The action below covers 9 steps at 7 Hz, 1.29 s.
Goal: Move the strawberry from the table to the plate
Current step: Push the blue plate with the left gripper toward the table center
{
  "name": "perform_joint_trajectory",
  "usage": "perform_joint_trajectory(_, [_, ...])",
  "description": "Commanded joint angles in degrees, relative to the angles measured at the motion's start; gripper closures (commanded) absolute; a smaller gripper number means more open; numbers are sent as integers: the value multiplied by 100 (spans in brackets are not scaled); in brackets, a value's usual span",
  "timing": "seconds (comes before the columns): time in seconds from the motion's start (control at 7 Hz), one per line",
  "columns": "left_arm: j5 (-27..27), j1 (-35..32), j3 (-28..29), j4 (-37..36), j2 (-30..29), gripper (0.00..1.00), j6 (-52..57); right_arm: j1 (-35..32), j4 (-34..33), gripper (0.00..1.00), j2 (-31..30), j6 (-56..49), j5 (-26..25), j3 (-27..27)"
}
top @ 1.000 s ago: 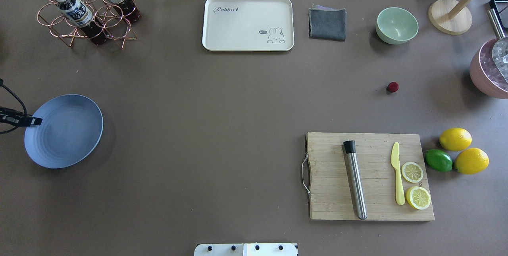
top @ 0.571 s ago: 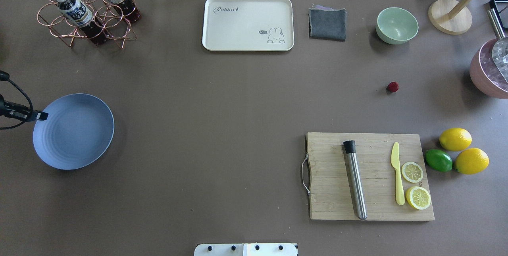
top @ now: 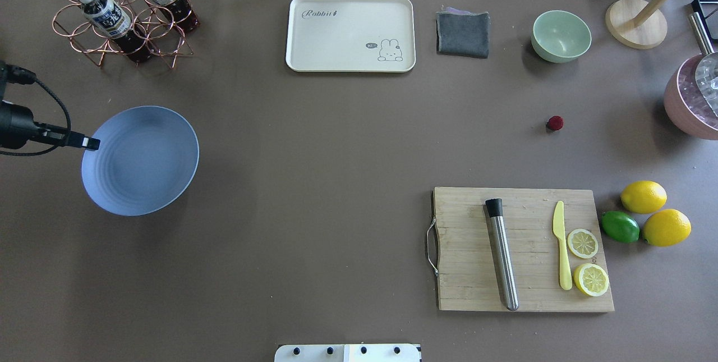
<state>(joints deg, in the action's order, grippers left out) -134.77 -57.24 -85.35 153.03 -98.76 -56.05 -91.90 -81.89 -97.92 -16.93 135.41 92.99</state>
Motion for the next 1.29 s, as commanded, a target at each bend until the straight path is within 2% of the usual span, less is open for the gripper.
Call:
perform_joint_trajectory(0.0, [691, 622, -34, -884, -816, 100, -143, 5, 6, 0, -8, -21, 3, 0])
perform_joint_trajectory(0.29, [873, 1064, -35, -1833, -1608, 100, -135, 5, 6, 0, -8, -3, 38, 8])
perform_joint_trajectory(0.57, [1573, 1792, 35, -2125, -2013, 100, -152, 5, 6, 0, 1, 14, 47, 0])
perform_joint_trajectory(0.71, [1742, 1908, 18, -2580, -2259, 100, -144, 5, -3, 0, 1, 14, 47, -9])
perform_joint_trajectory(1.14, [2147, 2277, 228, -2611, -2603, 100, -553, 14, -3, 0, 1, 14, 64, -9])
